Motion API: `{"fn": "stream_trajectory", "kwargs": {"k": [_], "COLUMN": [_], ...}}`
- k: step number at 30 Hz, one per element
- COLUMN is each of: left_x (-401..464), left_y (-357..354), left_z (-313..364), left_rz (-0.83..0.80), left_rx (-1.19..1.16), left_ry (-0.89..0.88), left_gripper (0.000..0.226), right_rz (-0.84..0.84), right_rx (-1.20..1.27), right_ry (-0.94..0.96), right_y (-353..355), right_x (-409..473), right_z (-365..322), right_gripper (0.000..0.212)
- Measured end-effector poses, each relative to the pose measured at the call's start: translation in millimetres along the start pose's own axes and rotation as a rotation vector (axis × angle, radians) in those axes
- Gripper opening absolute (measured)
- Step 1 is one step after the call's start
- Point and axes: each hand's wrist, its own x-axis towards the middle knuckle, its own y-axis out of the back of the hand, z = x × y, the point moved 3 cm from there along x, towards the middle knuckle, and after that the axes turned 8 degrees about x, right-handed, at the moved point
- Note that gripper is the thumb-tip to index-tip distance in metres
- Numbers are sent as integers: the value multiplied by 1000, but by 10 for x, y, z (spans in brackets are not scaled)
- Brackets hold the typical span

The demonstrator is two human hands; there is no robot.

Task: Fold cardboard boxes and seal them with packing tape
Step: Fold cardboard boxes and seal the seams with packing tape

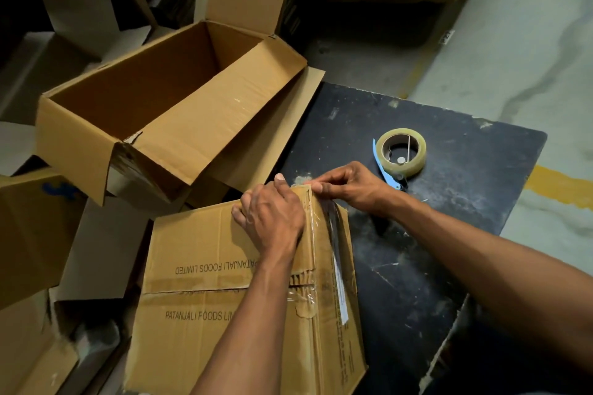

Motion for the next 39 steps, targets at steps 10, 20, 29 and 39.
{"fn": "stream_trajectory", "kwargs": {"k": [10, 20, 29, 39], "left_x": [32, 26, 3, -28], "left_y": [-34, -18, 3, 35], "left_z": [-25, -22, -21, -15], "left_rz": [-3, -16, -24, 7], "left_rx": [0, -6, 1, -55], "left_ry": [-1, 7, 12, -32], "left_gripper": [58, 57, 59, 52], "right_rz": [-150, -216, -221, -111], "right_rx": [-101, -202, -258, -610], "right_ry": [-75, -39, 15, 164], "right_y": [24, 97, -76, 55], "right_x": [10, 47, -106, -349], "right_z": [-58, 166, 56, 325], "right_gripper": [58, 41, 93, 129]}}
